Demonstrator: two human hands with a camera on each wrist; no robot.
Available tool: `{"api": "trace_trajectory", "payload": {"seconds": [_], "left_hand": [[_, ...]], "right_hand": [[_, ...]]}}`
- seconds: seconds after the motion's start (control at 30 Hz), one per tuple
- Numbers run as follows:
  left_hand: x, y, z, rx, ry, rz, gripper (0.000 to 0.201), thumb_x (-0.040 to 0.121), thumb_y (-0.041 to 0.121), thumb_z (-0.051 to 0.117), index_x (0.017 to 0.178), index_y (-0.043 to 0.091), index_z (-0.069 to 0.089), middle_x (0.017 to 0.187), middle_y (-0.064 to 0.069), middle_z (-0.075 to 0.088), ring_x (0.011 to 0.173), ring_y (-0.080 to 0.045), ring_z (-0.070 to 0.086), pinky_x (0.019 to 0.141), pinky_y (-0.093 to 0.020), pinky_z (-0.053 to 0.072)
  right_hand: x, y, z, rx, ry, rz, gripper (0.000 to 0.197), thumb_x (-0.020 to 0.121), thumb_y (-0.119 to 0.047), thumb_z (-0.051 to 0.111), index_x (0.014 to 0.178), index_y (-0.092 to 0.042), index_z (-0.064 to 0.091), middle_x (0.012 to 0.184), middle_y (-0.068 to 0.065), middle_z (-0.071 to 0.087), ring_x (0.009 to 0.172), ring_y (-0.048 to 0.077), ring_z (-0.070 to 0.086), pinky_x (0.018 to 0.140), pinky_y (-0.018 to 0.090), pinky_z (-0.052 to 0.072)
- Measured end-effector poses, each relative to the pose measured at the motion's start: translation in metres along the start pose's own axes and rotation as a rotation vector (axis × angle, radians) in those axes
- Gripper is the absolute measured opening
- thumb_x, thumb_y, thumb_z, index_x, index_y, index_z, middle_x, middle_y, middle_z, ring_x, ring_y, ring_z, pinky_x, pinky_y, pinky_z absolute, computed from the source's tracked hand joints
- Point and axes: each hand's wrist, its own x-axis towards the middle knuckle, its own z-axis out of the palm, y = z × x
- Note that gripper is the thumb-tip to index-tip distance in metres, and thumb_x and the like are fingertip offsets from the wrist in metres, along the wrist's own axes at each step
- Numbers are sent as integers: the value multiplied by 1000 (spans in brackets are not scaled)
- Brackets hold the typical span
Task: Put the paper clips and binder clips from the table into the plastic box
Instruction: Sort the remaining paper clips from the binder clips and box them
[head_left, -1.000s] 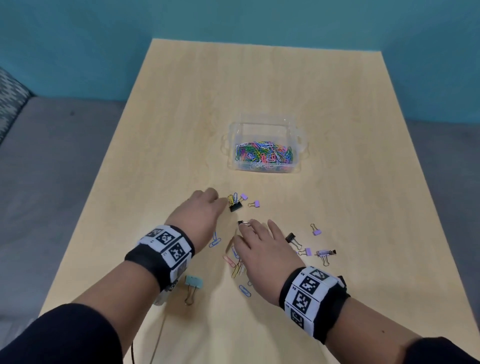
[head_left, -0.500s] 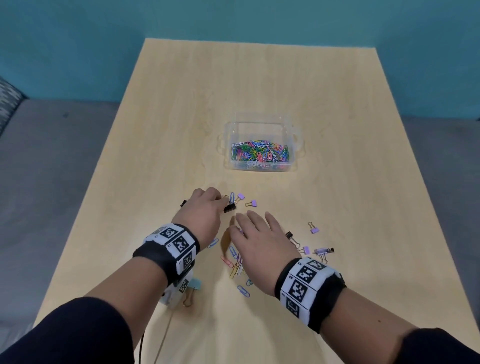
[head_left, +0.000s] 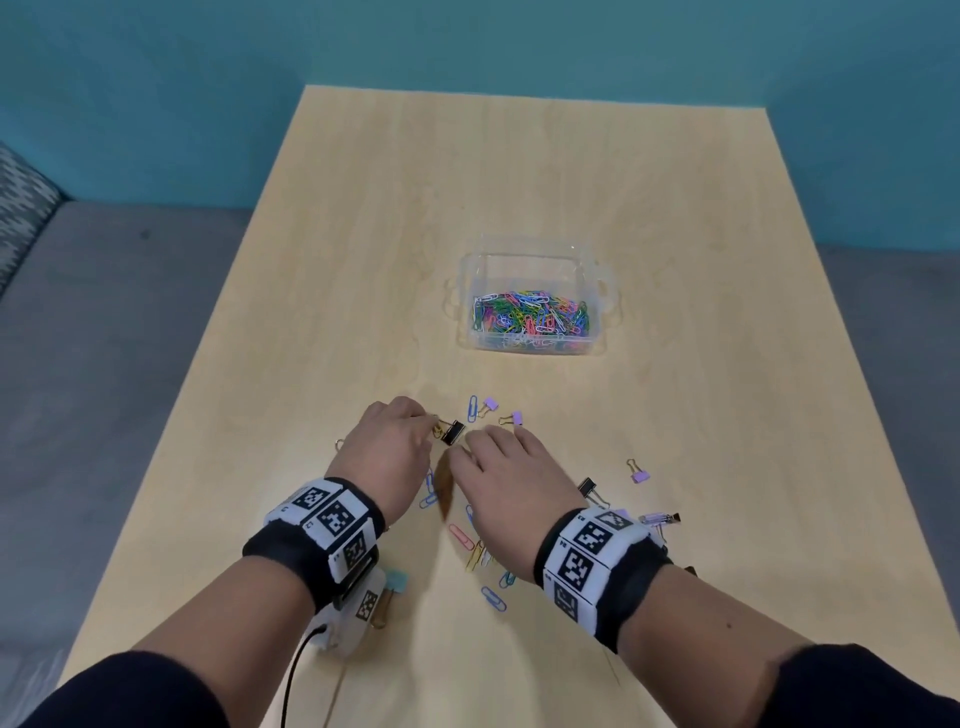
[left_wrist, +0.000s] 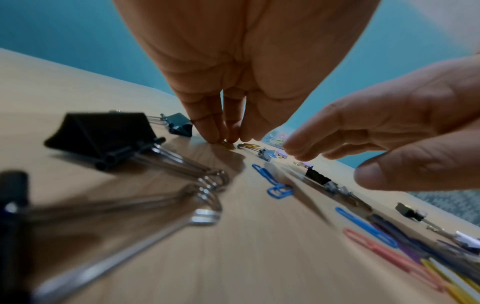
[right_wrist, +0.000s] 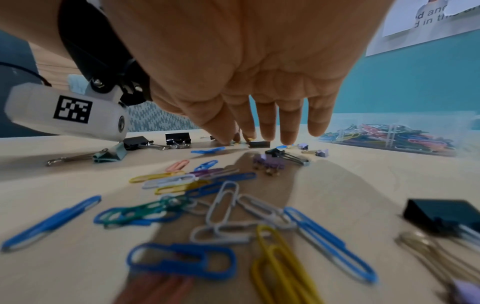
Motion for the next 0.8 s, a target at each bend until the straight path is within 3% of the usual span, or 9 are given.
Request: {"api": "trace_trajectory", "payload": {"seconds": [0.1, 0.17, 0.27, 0.4, 0.53, 0.6, 0.7, 0.8], "left_hand": [[0, 2, -4, -83, 9, -69, 29, 83, 12, 58, 109, 20, 68, 106, -3, 60, 94, -28, 51, 82, -33, 41], [3, 4, -3, -95, 15, -75, 28, 80, 12, 60, 104, 23, 69, 99, -3, 59, 90, -28, 52, 75, -34, 44], [7, 5, -2, -83, 10, -82, 18, 77, 9, 60, 89, 18, 70, 93, -4, 56, 86, -29, 53, 68, -36, 45], [8, 9, -3, -132, 23, -154, 12, 78, 8, 59, 83, 12, 69, 92, -7, 56, 84, -28, 53, 65, -36, 45], [5, 8, -4, -196, 6, -208, 11, 80, 11, 57, 82, 15, 68, 92, -2, 55, 81, -23, 55, 65, -31, 43], [5, 6, -5, -238, 37, -229, 16, 85, 10, 53, 87, 15, 68, 94, -3, 57, 82, -23, 57, 69, -31, 45], [10, 2, -4, -284, 51, -256, 33, 85, 2, 48, 106, 17, 68, 103, -5, 58, 89, -25, 60, 79, -34, 47], [16, 5, -1, -210, -18, -152, 53, 81, -2, 47, 122, 29, 60, 107, -6, 53, 95, -28, 55, 80, -39, 48]], "right_hand": [[14, -7, -2, -6, 58, 73, 54, 70, -20, 64, 121, -10, 49, 112, 11, 54, 99, 35, 52, 86, 48, 43], [25, -10, -5, -3, 92, 157, 44, 67, -22, 68, 109, -13, 56, 101, 9, 58, 94, 36, 54, 78, 46, 42], [41, -10, -7, 2, 115, 255, 22, 67, -21, 67, 87, -14, 61, 87, 8, 59, 83, 33, 52, 68, 41, 36], [52, -9, -10, 18, 65, 299, 17, 71, -15, 59, 88, -14, 60, 92, 8, 59, 89, 33, 50, 73, 41, 33], [51, -6, -18, 66, 2, 307, 23, 76, -23, 53, 97, -15, 57, 102, 7, 59, 98, 32, 48, 79, 42, 33], [48, -3, -26, 144, -34, 340, 24, 77, -31, 52, 97, -18, 56, 103, 5, 58, 100, 31, 48, 82, 43, 34], [39, 9, -34, 371, -131, 390, 17, 73, -37, 50, 80, -22, 49, 90, 3, 58, 90, 30, 51, 83, 41, 42], [25, 29, -35, 644, -105, 491, 23, 61, -43, 47, 72, -24, 53, 77, -1, 62, 75, 26, 60, 72, 39, 52]]}}
